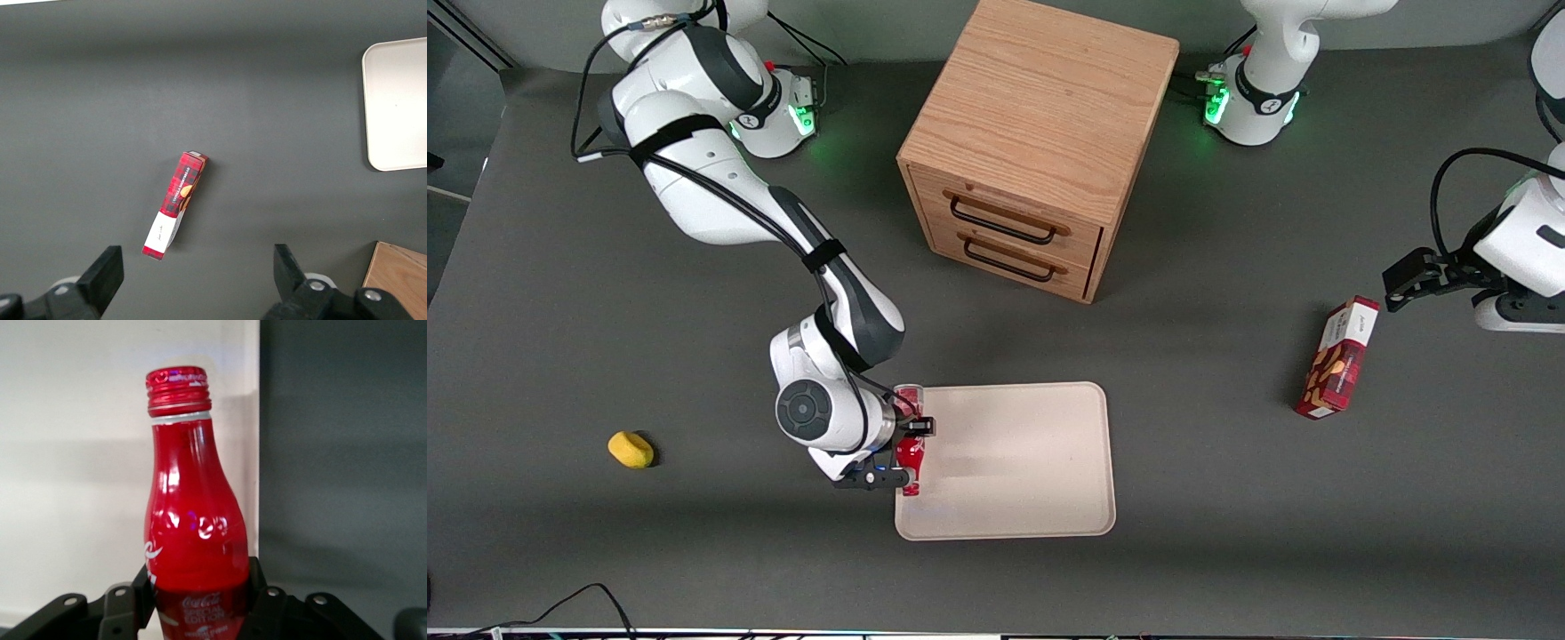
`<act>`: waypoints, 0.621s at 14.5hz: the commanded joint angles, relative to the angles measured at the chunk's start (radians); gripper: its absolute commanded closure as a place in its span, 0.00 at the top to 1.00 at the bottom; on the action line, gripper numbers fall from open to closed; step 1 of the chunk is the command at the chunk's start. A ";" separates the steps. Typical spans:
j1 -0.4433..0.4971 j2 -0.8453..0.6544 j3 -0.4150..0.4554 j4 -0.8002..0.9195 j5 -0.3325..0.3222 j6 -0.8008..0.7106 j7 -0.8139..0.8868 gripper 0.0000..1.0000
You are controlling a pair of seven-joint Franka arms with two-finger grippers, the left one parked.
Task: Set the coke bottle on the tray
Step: 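Lift the bottle and carry it over the cream tray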
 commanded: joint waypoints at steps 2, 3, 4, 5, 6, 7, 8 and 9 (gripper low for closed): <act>0.021 0.058 -0.018 0.111 0.025 -0.018 -0.040 0.00; 0.028 0.064 -0.019 0.111 0.024 -0.007 -0.045 0.00; 0.030 0.066 -0.021 0.109 0.024 0.007 -0.045 0.02; 0.030 0.071 -0.022 0.108 0.024 0.019 -0.045 0.53; 0.030 0.071 -0.028 0.106 0.021 0.028 -0.046 1.00; 0.032 0.072 -0.030 0.106 0.021 0.033 -0.046 1.00; 0.032 0.072 -0.030 0.105 0.019 0.037 -0.048 1.00; 0.032 0.072 -0.030 0.102 0.018 0.042 -0.048 1.00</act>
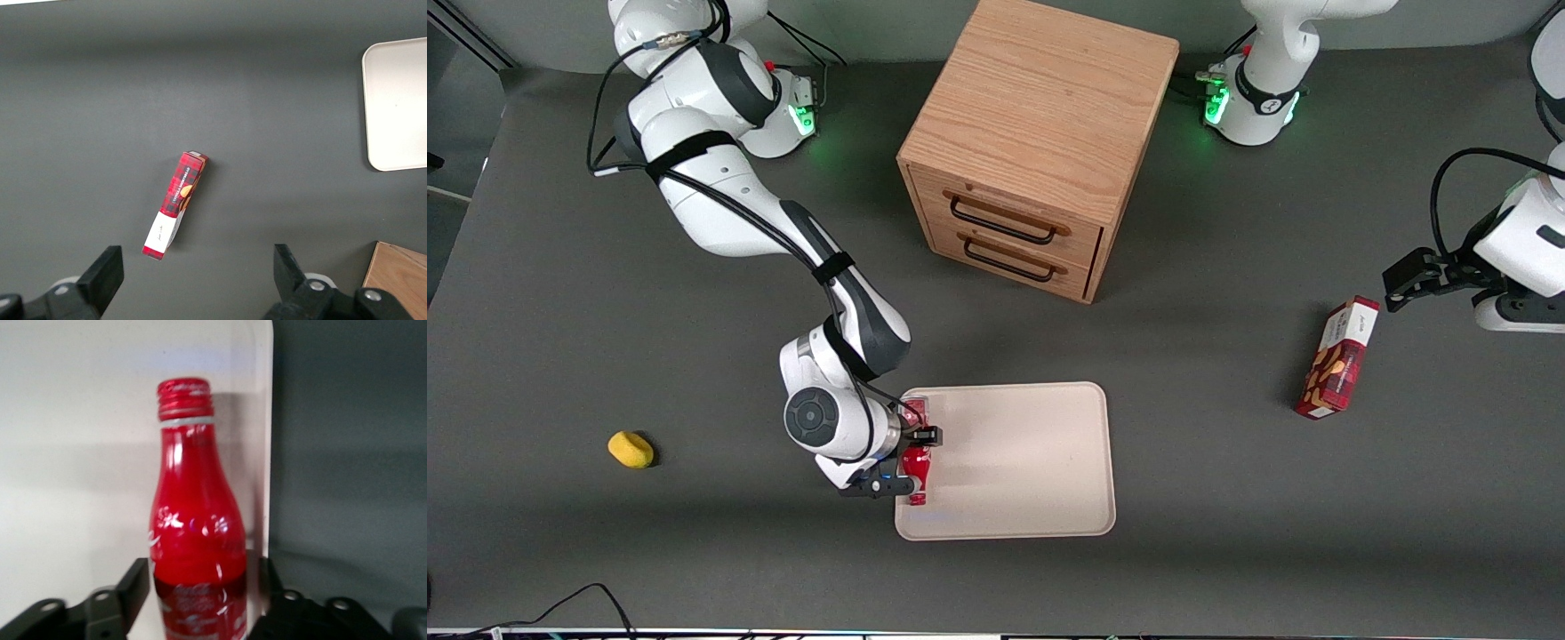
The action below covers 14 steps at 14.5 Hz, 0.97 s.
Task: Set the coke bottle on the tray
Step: 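Lower the bottle onto the tray's edge area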
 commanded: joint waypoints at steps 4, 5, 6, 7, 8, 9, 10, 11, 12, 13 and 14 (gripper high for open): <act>0.014 0.018 -0.017 0.029 0.016 0.011 -0.043 1.00; 0.014 0.024 -0.017 0.026 0.014 0.011 -0.043 1.00; 0.014 0.025 -0.018 0.023 0.014 0.020 -0.043 1.00; 0.014 0.025 -0.025 0.023 0.014 0.026 -0.043 1.00; 0.014 0.025 -0.028 0.023 0.014 0.026 -0.043 1.00; 0.014 0.027 -0.028 0.023 0.014 0.026 -0.043 1.00; 0.016 0.027 -0.028 0.023 0.014 0.026 -0.043 1.00; 0.016 0.025 -0.028 0.023 0.014 0.026 -0.043 1.00; 0.016 0.024 -0.028 0.023 0.014 0.026 -0.041 1.00; 0.016 0.024 -0.028 0.023 0.014 0.026 -0.041 1.00; 0.016 0.022 -0.028 0.023 0.014 0.026 -0.041 1.00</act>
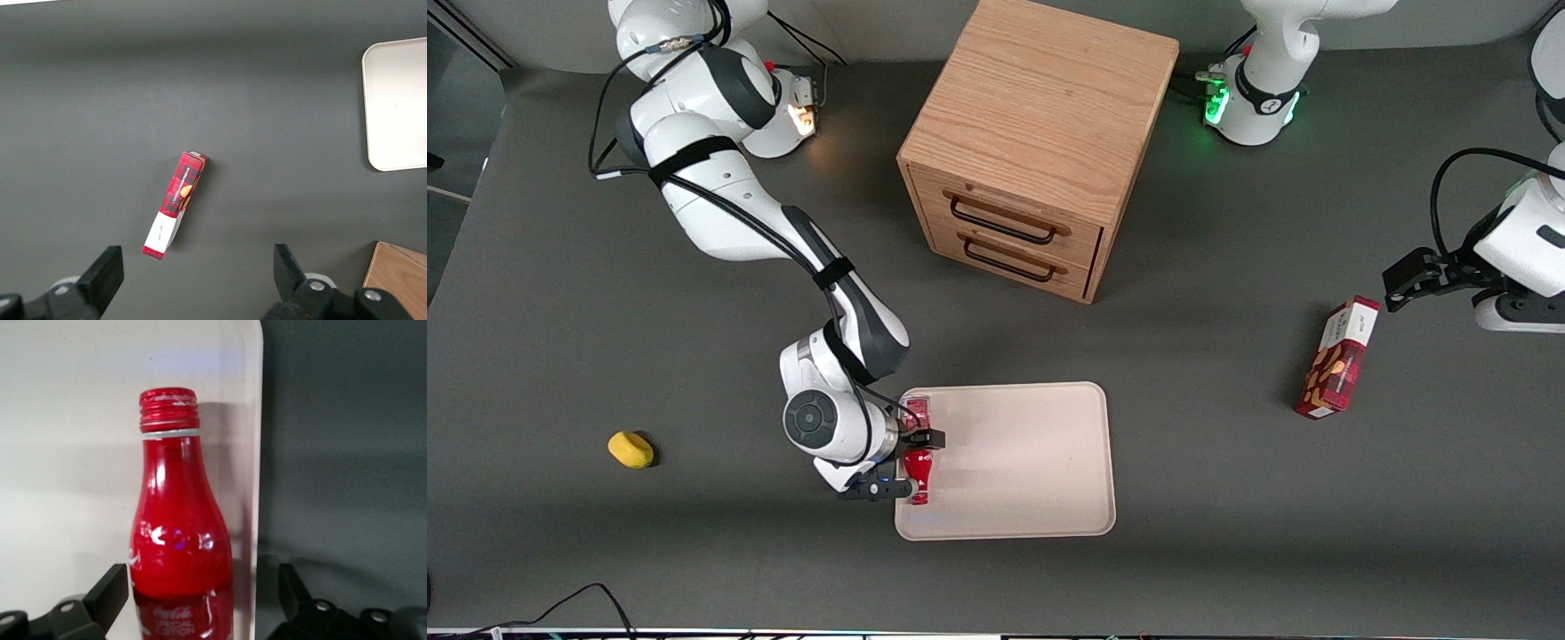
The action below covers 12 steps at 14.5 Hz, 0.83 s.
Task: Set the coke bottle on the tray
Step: 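Lower the bottle onto the tray's edge area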
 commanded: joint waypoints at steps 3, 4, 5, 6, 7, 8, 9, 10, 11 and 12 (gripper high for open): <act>0.016 0.000 -0.015 0.022 0.016 0.001 -0.020 1.00; 0.015 -0.004 -0.015 0.022 0.014 0.001 -0.020 1.00; 0.015 -0.015 -0.015 0.022 0.013 -0.007 -0.021 1.00; 0.015 -0.033 -0.015 0.020 -0.005 -0.015 -0.021 1.00; 0.013 -0.044 -0.014 0.011 -0.033 -0.030 -0.021 1.00; 0.013 -0.055 -0.012 0.005 -0.047 -0.036 -0.021 1.00; 0.013 -0.061 -0.012 0.000 -0.049 -0.038 -0.021 1.00; 0.015 -0.066 -0.011 -0.004 -0.049 -0.038 -0.021 1.00; 0.013 -0.075 -0.006 -0.009 -0.049 -0.039 -0.020 1.00; 0.013 -0.108 -0.003 -0.032 -0.047 -0.044 -0.008 1.00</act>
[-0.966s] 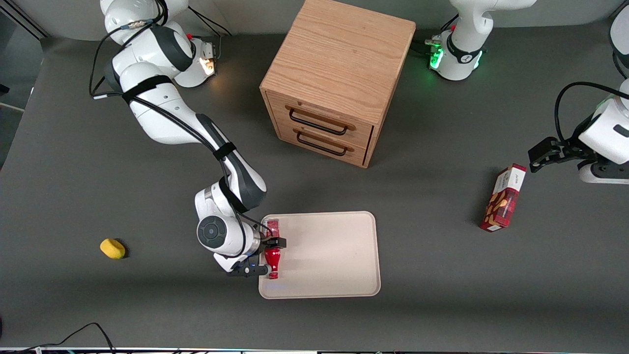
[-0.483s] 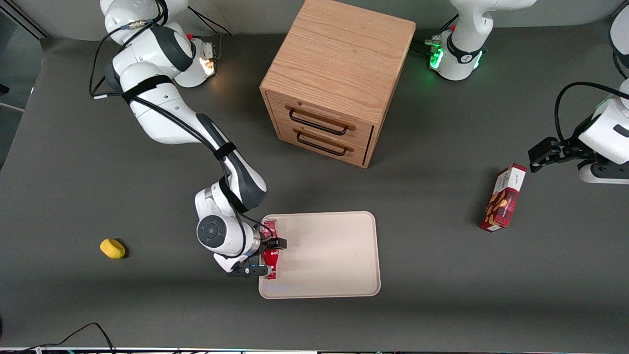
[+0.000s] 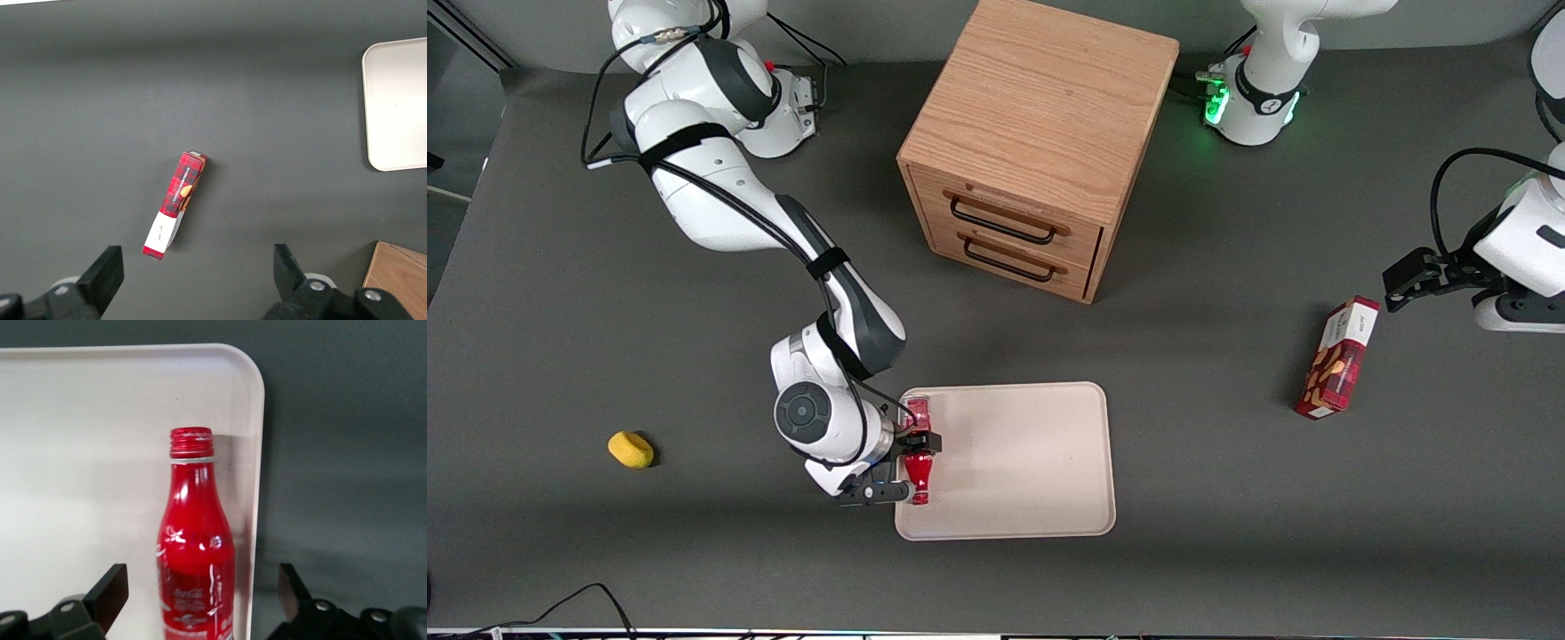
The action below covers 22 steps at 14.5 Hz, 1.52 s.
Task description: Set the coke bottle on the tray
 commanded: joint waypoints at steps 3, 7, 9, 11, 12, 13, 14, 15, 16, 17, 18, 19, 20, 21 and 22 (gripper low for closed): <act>-0.038 -0.246 -0.003 -0.135 0.002 -0.109 0.007 1.00; -0.121 -0.503 -0.003 -0.289 0.002 -0.220 -0.003 1.00; -0.189 -0.646 -0.004 -0.414 0.002 -0.222 -0.006 1.00; -0.235 -0.762 -0.004 -0.504 0.002 -0.251 0.012 1.00; -0.243 -0.816 -0.012 -0.540 0.002 -0.272 0.012 1.00; -0.256 -0.868 -0.020 -0.570 0.002 -0.298 0.010 1.00; -0.290 -0.916 -0.017 -0.593 0.004 -0.327 0.000 1.00; -0.315 -0.951 -0.014 -0.604 0.007 -0.352 -0.011 1.00; -0.330 -0.976 -0.017 -0.604 0.024 -0.373 -0.043 1.00; -0.351 -0.996 -0.020 -0.604 0.039 -0.383 -0.103 1.00; -0.380 -1.001 -0.020 -0.604 0.042 -0.384 -0.156 1.00; -0.402 -1.001 -0.020 -0.604 0.051 -0.386 -0.184 1.00; -0.407 -1.004 -0.020 -0.604 0.065 -0.386 -0.197 1.00; -0.411 -1.011 -0.020 -0.604 0.067 -0.387 -0.207 1.00; -0.416 -1.013 -0.020 -0.604 0.067 -0.389 -0.211 1.00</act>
